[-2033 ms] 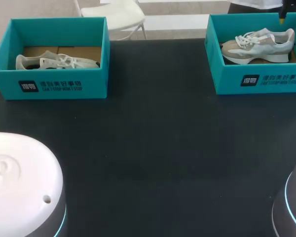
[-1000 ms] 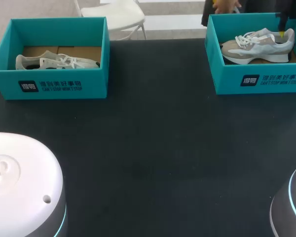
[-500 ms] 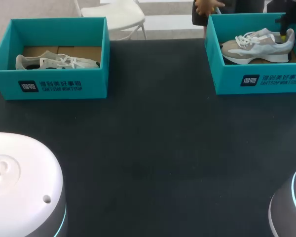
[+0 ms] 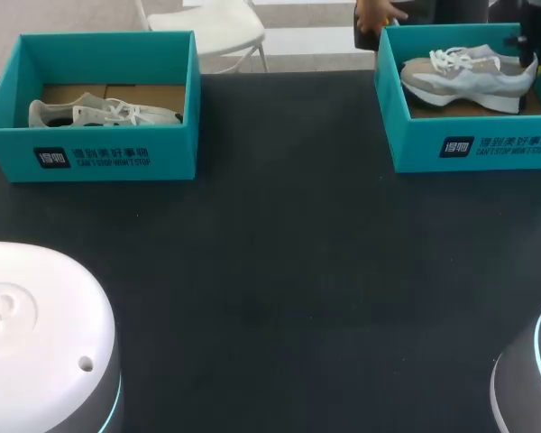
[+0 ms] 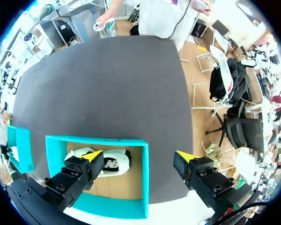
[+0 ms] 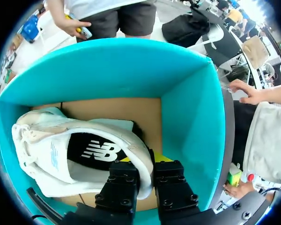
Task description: Take the shoe out of the shoebox, open the shoe tongue, remove and reinsert the insole, then place the shoe into the shoebox
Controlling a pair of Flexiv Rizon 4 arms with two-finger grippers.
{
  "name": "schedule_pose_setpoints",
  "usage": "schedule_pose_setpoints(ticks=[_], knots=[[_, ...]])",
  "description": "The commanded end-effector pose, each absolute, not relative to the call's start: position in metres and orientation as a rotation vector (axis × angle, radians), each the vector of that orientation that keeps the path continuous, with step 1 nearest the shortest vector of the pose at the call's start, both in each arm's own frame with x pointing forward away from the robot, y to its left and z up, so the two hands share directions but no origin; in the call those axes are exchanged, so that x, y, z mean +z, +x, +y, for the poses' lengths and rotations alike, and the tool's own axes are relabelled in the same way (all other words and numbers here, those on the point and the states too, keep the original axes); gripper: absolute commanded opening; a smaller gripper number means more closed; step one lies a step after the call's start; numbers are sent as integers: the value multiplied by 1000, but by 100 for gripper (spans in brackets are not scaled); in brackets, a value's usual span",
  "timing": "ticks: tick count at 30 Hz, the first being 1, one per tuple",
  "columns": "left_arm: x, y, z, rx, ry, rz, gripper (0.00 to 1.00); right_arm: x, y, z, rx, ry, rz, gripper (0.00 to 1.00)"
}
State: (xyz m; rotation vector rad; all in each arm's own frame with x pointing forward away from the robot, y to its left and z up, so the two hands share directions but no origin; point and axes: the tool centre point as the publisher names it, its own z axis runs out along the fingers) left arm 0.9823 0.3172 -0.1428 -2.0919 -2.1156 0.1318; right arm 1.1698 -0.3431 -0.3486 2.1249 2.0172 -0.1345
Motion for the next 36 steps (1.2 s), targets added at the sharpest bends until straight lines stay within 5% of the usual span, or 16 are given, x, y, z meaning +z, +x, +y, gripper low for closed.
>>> schedule_pose_setpoints(ticks=[1,24,36], knots=[[-142,982,318,129,-2093,-2113,100,-325,1155,-342,-126,2089,2018,0],[-142,982,318,129,-2093,-2113,100,-172,1112,-295,-37,1942,2027,0],[-142,982,318,129,-2093,-2113,100,-144,1092,-254,-63,1885,1984,0]])
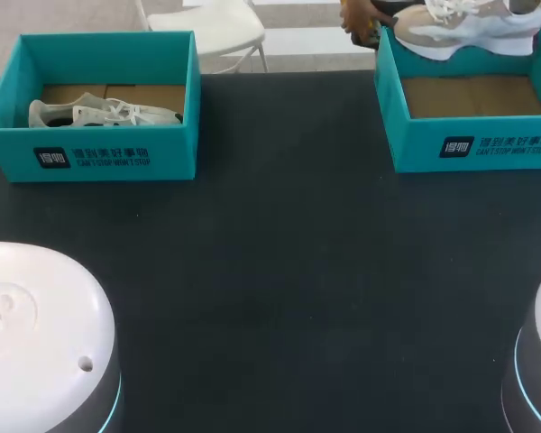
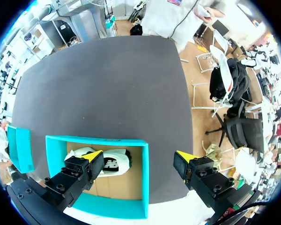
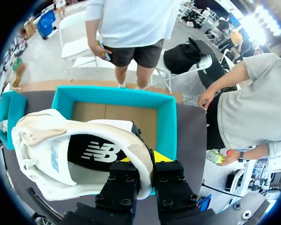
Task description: Take the shoe out of the shoebox, open the shoe tongue, remove and reinsert the insole, then place the shoe into the shoebox
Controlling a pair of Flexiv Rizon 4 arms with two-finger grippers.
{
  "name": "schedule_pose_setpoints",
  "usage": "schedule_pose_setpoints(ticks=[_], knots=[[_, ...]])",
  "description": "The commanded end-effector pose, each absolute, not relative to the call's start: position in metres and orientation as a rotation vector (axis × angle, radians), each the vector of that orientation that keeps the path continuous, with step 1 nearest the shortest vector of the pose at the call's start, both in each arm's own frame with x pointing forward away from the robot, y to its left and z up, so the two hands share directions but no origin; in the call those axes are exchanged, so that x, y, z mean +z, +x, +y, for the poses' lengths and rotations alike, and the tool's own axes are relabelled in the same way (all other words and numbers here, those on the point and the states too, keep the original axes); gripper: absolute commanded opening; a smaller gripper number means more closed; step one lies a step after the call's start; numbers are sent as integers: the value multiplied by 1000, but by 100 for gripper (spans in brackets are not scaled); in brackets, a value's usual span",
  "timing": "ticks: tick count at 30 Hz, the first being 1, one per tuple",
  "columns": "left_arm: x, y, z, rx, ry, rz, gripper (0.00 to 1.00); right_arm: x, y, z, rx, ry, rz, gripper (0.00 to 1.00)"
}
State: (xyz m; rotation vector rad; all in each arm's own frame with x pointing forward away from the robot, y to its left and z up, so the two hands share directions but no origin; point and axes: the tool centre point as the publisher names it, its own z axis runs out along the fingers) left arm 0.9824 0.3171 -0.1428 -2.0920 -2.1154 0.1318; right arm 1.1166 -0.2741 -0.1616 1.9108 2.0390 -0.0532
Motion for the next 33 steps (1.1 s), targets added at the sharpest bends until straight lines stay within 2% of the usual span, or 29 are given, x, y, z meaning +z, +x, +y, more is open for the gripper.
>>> schedule_pose_setpoints(ticks=[1,33], knots=[[-142,982,318,129,-2093,-2113,100,-142,1085,-248,-69,1894,1972,0],[-142,982,318,129,-2093,-2113,100,-126,878,-73,-157,1963,1832,0]])
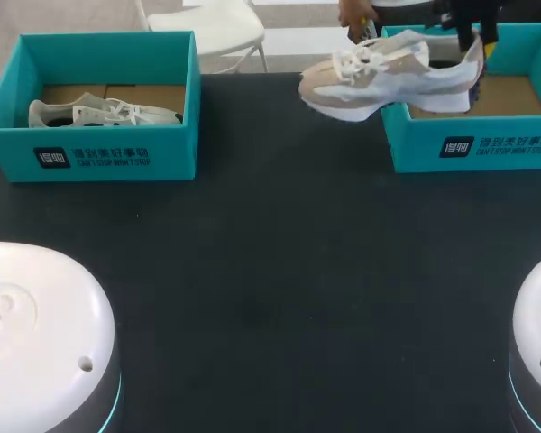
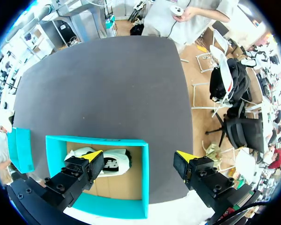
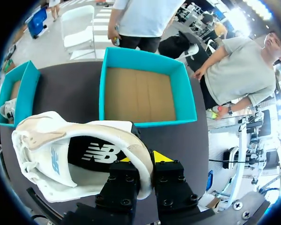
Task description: Take the shoe out of the shoebox, open the shoe tongue, remove and reinsert the insole, then place the shoe into the shoebox
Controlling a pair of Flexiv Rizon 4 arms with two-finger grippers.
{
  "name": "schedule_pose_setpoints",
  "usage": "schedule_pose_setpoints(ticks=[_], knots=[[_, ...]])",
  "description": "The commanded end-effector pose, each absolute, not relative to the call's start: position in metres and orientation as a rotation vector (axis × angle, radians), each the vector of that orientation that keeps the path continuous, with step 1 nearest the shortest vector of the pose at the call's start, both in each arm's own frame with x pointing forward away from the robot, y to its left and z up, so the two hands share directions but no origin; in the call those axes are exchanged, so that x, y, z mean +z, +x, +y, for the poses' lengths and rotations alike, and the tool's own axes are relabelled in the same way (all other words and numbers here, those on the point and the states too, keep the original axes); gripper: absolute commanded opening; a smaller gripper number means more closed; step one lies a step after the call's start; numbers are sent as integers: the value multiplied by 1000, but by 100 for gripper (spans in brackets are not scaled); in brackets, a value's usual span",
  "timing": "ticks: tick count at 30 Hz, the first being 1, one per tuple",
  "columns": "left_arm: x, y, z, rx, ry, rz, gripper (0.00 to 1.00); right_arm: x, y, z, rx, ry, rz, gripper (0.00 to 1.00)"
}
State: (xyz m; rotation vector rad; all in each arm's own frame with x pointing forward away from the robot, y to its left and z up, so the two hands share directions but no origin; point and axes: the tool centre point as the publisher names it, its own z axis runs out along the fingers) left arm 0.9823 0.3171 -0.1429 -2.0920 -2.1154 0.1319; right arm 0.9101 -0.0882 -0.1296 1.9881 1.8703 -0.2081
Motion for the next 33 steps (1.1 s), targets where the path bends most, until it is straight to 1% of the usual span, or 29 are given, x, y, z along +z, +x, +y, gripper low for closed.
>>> schedule_pose_setpoints(ticks=[1,7,30,33], knots=[[-142,982,318,129,-2093,-2113,100,-126,871,-68,-178,1967,1828,0],[-142,982,318,129,-2093,-2113,100,-118,830,-35,-197,1976,1856,0],[-142,982,318,129,-2093,-2113,100,-118,830,-35,-197,1976,1856,0],[-142,982,318,129,-2093,-2113,100,-119,819,-23,-230,1954,1835,0]])
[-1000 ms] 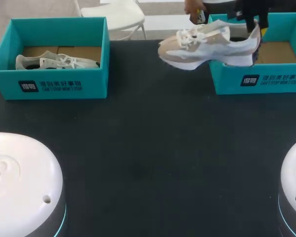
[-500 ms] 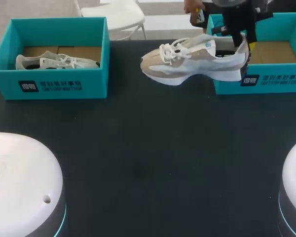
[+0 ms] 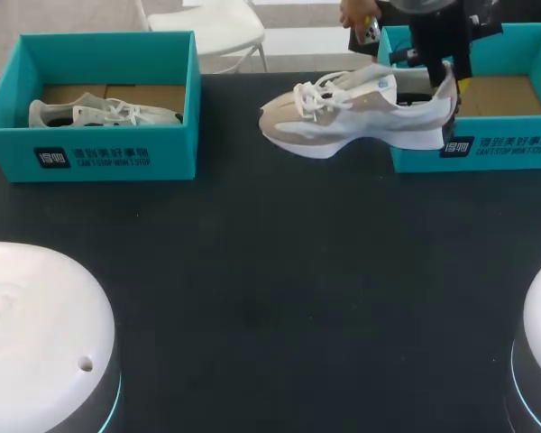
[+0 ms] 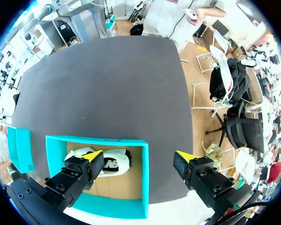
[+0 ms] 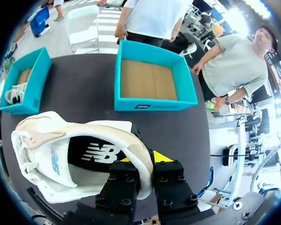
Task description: Take the shoe out of the shoebox, open the shoe tongue, remove and reinsert the insole, then place the shoe into the shoebox
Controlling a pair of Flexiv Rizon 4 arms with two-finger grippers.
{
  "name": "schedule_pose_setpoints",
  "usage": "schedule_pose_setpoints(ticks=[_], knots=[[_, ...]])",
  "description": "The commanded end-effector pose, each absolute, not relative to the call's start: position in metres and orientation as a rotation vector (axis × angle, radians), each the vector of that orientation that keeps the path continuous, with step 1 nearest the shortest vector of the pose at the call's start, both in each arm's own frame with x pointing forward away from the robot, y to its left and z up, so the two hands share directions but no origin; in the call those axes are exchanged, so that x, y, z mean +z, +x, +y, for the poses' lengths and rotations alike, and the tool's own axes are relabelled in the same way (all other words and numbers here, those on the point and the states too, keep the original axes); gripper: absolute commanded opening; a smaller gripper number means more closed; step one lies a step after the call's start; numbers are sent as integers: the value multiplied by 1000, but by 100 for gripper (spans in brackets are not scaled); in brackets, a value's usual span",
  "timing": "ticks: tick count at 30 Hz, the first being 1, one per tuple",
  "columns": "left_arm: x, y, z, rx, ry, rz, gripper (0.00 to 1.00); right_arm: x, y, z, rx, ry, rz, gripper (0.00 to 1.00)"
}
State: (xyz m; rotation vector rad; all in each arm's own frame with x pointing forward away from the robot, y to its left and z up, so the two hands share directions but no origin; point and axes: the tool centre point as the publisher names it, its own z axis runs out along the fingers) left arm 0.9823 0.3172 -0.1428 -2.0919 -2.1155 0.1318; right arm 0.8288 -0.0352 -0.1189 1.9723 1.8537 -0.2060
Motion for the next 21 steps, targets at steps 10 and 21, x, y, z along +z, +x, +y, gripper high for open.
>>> schedule_pose_setpoints(ticks=[10,21], knots=[[-142,982,318,129,-2093,-2113,100,-150,750,21,-203,2055,1826,0],[-142,982,318,129,-2093,-2113,100,-204,730,31,-187,2072,1848,0]])
